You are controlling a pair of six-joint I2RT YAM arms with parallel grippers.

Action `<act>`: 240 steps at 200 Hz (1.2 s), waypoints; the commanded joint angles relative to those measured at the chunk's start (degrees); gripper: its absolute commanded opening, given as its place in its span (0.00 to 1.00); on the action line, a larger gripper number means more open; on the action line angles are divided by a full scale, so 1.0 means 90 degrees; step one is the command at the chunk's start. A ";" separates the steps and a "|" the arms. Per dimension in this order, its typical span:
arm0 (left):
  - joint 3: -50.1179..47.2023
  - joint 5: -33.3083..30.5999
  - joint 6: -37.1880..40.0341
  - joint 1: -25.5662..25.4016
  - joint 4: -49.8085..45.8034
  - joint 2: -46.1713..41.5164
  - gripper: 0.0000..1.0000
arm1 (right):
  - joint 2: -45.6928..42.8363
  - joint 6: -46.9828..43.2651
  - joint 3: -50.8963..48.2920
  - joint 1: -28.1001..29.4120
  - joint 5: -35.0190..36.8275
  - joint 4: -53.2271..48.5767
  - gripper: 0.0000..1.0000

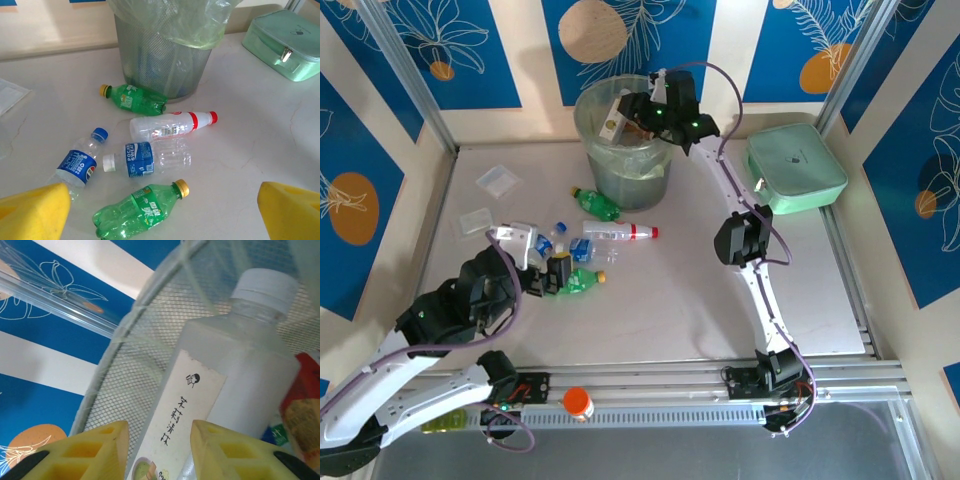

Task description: Put the plastic bottles in the bin

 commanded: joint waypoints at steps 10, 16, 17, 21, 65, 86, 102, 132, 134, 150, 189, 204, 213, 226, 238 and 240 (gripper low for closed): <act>-0.0030 -0.0157 -0.0102 0.0062 -0.0178 0.0041 0.96 | -0.0016 0.0041 -0.0045 -0.0045 -0.0348 -0.0445 0.37; -0.0022 -0.0192 -0.0114 0.0062 -0.0200 0.0050 0.96 | -0.0067 0.0036 -0.0034 -0.0050 -0.0446 -0.0375 0.36; -0.0020 -0.0200 -0.0114 0.0062 -0.0206 0.0050 0.96 | -0.0072 0.0036 -0.0033 -0.0047 -0.0454 -0.0368 0.36; -0.0018 -0.0216 -0.0123 0.0062 -0.0220 0.0050 0.96 | -0.0105 0.0022 -0.0017 -0.0039 -0.0496 -0.0324 0.36; 0.0122 -0.0315 -0.0133 0.0062 -0.0200 0.0209 0.96 | -0.0778 -0.0163 0.0142 -0.0061 -0.0466 -0.0136 0.37; 0.0195 -0.0407 -0.0252 0.0070 -0.0291 0.0354 0.96 | -0.1196 -0.0385 0.0143 -0.0140 -0.0416 -0.0256 0.38; 0.0245 -0.0183 -0.0403 0.0147 -0.0374 0.0528 0.96 | -0.1530 -0.0775 0.0140 -0.0161 -0.0248 -0.0616 0.39; 0.0305 0.0619 -0.0739 0.0528 -0.0530 0.0989 0.96 | -0.2295 -0.1531 -0.0284 -0.0181 0.0164 -0.1607 0.43; 0.0305 0.0673 -0.0788 0.0579 -0.0552 0.1027 0.96 | -0.2371 -0.1547 -0.0352 -0.0189 0.0185 -0.1656 0.43; 0.0227 0.1191 -0.1193 0.1048 -0.0588 0.1216 0.97 | -0.2984 -0.1712 -0.1117 -0.0164 0.0344 -0.1894 0.48; -0.0026 0.2294 -0.2787 0.2235 -0.0679 0.1608 0.99 | -0.5016 -0.2012 -0.4190 0.0267 0.1976 -0.1714 0.55; -0.0071 0.2312 -0.3648 0.2461 -0.0905 0.1850 0.99 | -0.5934 -0.1845 -0.5686 0.0433 0.2519 -0.1129 0.56; -0.0093 0.2327 -0.4168 0.2576 -0.1051 0.2018 0.99 | -0.6481 -0.1711 -0.6533 0.0512 0.2744 -0.0715 0.57; -0.0165 0.2436 -0.4880 0.2717 -0.1207 0.2236 0.99 | -0.7202 -0.1564 -0.7613 0.0616 0.2867 -0.0183 0.57; -0.0289 0.2623 -0.5433 0.2813 -0.1156 0.2379 0.99 | -0.7759 -0.1477 -0.8368 0.0736 0.2978 0.0087 0.57; -0.0310 0.2639 -0.5528 0.2820 -0.1151 0.2395 0.99 | -0.7844 -0.1458 -0.8476 0.0751 0.2990 0.0113 0.57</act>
